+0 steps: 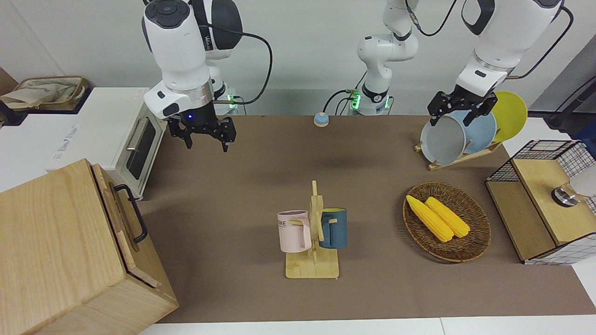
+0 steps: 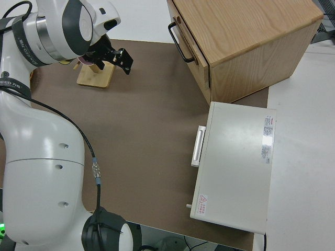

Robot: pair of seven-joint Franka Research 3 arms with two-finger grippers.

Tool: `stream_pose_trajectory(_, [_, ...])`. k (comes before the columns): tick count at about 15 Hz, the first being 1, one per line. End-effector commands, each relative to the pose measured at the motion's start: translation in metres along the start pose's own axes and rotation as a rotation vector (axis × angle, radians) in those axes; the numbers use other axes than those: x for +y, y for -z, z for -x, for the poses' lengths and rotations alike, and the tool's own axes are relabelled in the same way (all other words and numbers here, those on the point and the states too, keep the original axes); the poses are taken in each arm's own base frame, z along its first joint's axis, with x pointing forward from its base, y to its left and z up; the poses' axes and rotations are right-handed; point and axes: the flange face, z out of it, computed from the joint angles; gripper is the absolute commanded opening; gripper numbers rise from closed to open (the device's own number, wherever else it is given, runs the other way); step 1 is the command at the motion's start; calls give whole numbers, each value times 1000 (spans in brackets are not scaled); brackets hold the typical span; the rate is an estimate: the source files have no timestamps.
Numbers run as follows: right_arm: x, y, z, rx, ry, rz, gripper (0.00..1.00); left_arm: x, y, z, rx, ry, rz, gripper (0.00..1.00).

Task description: Slide drawer open with right arm

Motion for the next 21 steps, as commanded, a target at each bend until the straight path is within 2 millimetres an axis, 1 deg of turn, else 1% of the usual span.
stream_pose_trajectory(1, [-1, 3, 4, -3, 15, -21, 987, -1, 4, -1, -5, -11, -16, 993])
stream_pose_trajectory(8, [-5, 2, 6, -5, 18, -22, 985, -1, 3, -1, -7, -11, -16, 993])
stream_pose_trajectory(12, [-3, 3, 7, 1, 35, 6, 985, -1, 4, -1, -5, -11, -16, 993])
stream_pose_trajectory(15, [-3, 3, 7, 33, 90, 106, 985, -1, 3, -1, -7, -11, -16, 993])
stream_pose_trajectory(17, [-7, 4, 9, 57, 151, 180, 985, -1, 4, -1, -5, -11, -16, 993])
stream_pose_trajectory(18, [-9, 4, 11, 61, 181, 219, 985, -1, 3, -1, -7, -11, -16, 993])
stream_pose_trajectory(19, [-18, 5, 14, 72, 223, 266, 985, -1, 4, -1, -5, -11, -16, 993])
stream_pose_trajectory(20, [-19, 5, 15, 81, 254, 325, 985, -1, 3, -1, -7, -11, -16, 993])
stream_pose_trajectory(21, [-21, 0, 16, 87, 285, 385, 985, -1, 3, -1, -7, -11, -16, 993])
